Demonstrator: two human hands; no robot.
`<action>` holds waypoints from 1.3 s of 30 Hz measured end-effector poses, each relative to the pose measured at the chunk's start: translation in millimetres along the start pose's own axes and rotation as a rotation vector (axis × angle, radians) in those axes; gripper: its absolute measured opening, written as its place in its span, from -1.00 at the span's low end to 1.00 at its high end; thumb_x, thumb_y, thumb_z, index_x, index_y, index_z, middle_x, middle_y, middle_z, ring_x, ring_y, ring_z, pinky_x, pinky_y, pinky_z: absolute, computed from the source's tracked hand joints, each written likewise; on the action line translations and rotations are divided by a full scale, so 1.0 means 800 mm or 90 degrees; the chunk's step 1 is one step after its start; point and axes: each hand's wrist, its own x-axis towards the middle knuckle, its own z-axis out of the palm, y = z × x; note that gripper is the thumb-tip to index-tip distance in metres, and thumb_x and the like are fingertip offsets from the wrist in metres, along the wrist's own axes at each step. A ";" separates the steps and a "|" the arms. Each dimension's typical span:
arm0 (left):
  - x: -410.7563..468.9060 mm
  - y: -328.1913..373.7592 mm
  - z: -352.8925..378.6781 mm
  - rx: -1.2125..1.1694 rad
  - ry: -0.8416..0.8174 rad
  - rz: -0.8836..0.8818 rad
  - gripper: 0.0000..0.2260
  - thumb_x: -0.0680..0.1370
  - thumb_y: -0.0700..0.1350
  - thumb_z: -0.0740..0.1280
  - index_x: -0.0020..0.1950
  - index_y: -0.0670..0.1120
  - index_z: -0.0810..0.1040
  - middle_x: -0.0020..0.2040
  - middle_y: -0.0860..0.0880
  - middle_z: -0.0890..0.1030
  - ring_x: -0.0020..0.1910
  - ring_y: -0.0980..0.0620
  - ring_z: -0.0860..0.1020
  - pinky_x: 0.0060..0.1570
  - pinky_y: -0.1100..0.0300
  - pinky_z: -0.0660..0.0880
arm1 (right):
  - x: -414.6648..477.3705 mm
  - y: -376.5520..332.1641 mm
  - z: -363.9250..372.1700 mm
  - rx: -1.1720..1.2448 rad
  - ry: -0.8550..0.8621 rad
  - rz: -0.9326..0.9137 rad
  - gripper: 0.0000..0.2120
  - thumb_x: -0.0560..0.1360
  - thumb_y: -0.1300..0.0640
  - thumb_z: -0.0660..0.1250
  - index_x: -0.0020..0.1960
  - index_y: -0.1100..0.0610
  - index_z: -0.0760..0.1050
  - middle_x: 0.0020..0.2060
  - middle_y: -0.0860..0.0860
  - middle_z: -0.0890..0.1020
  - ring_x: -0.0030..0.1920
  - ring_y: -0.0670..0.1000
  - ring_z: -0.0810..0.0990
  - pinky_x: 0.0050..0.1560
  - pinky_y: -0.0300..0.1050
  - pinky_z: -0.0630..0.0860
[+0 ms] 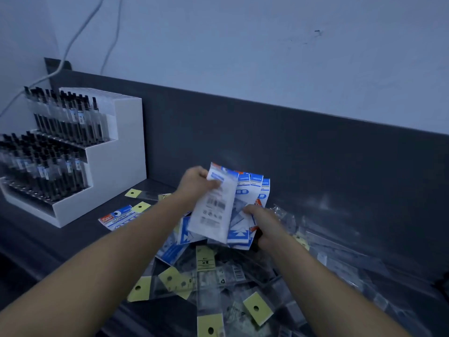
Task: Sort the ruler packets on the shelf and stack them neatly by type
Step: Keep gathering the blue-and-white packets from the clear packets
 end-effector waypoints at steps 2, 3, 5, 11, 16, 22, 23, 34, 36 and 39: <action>-0.010 -0.017 0.009 0.090 -0.030 -0.033 -0.81 0.44 -0.22 0.48 -0.17 -0.11 0.46 -0.18 -0.09 0.61 -0.24 -0.05 0.59 -0.19 0.06 0.54 | -0.003 0.001 0.002 -0.009 -0.007 0.005 -0.81 0.51 0.16 0.33 0.09 0.21 0.55 -0.06 0.20 0.69 -0.14 0.21 0.68 -0.04 0.18 0.62; -0.013 -0.022 0.012 0.129 -0.047 -0.025 -0.82 0.44 -0.19 0.48 -0.14 -0.11 0.47 -0.17 -0.05 0.60 -0.22 -0.01 0.58 -0.20 0.11 0.51 | -0.005 0.003 0.002 -0.024 -0.023 -0.001 -0.74 0.49 0.06 0.38 0.10 0.18 0.57 -0.04 0.16 0.70 -0.09 0.21 0.68 0.03 0.22 0.60; -0.015 -0.024 0.008 0.228 -0.063 0.015 -0.82 0.44 -0.12 0.48 -0.07 -0.08 0.50 -0.14 0.00 0.59 -0.15 0.01 0.57 -0.15 0.14 0.48 | -0.010 0.005 0.001 -0.066 -0.049 -0.022 -0.70 0.43 0.08 0.49 0.11 0.18 0.58 -0.01 0.15 0.70 -0.06 0.19 0.69 0.05 0.18 0.60; -0.011 -0.018 -0.062 0.587 -0.121 -0.074 -0.62 0.46 -0.02 0.44 0.22 -0.12 0.52 0.22 -0.08 0.56 0.12 -0.05 0.55 0.02 0.11 0.49 | -0.010 0.012 0.003 -0.110 -0.039 -0.038 -0.69 0.37 0.43 0.47 0.09 0.29 0.56 -0.08 0.15 0.69 -0.12 0.17 0.68 -0.08 0.10 0.64; 0.000 -0.049 -0.124 0.641 -0.253 -0.154 -0.25 0.29 0.09 0.58 0.38 -0.11 0.40 0.40 -0.07 0.40 0.30 -0.12 0.43 0.26 0.06 0.42 | -0.005 0.012 0.005 -0.124 -0.030 -0.020 -0.69 0.36 0.41 0.47 0.09 0.29 0.55 -0.06 0.18 0.70 -0.11 0.20 0.69 -0.05 0.17 0.64; 0.003 -0.058 -0.126 0.575 -0.218 -0.191 -0.11 0.31 0.06 0.59 0.50 -0.20 0.25 0.45 -0.11 0.36 0.37 -0.12 0.39 0.29 0.10 0.38 | -0.005 0.013 0.005 -0.123 -0.033 -0.022 -0.69 0.37 0.39 0.46 0.10 0.28 0.55 -0.06 0.18 0.70 -0.11 0.20 0.69 -0.05 0.17 0.64; 0.003 -0.058 -0.125 0.563 -0.214 -0.190 -0.12 0.32 0.06 0.58 0.49 -0.21 0.26 0.45 -0.11 0.37 0.38 -0.13 0.39 0.31 0.08 0.37 | -0.005 0.013 0.004 -0.118 -0.033 -0.022 -0.68 0.38 0.39 0.46 0.11 0.28 0.54 -0.06 0.17 0.70 -0.11 0.20 0.69 -0.06 0.17 0.64; 0.018 -0.048 -0.116 0.297 -0.044 -0.107 -0.80 0.45 -0.27 0.46 -0.31 -0.16 0.49 -0.30 -0.15 0.53 -0.39 -0.01 0.42 -0.31 0.23 0.36 | -0.002 0.008 -0.008 -0.068 -0.019 -0.023 -0.74 0.38 0.41 0.45 0.05 0.25 0.55 -0.09 0.17 0.70 -0.15 0.20 0.70 -0.12 0.15 0.64; 0.023 -0.044 -0.118 0.227 0.010 -0.101 -0.76 0.45 -0.31 0.42 -0.35 -0.14 0.45 -0.40 -0.13 0.47 -0.50 0.01 0.34 -0.46 0.29 0.28 | -0.002 0.006 -0.009 -0.063 -0.025 -0.024 -0.73 0.39 0.41 0.44 0.06 0.26 0.55 -0.09 0.17 0.70 -0.16 0.20 0.70 -0.15 0.13 0.64; 0.030 -0.038 -0.120 0.132 0.095 -0.074 -0.77 0.46 -0.24 0.43 -0.34 -0.13 0.45 -0.38 -0.19 0.50 -0.48 -0.03 0.41 -0.41 0.16 0.39 | -0.002 0.006 -0.010 -0.066 -0.028 -0.028 -0.70 0.39 0.41 0.45 0.09 0.28 0.54 -0.08 0.17 0.70 -0.14 0.20 0.70 -0.13 0.13 0.64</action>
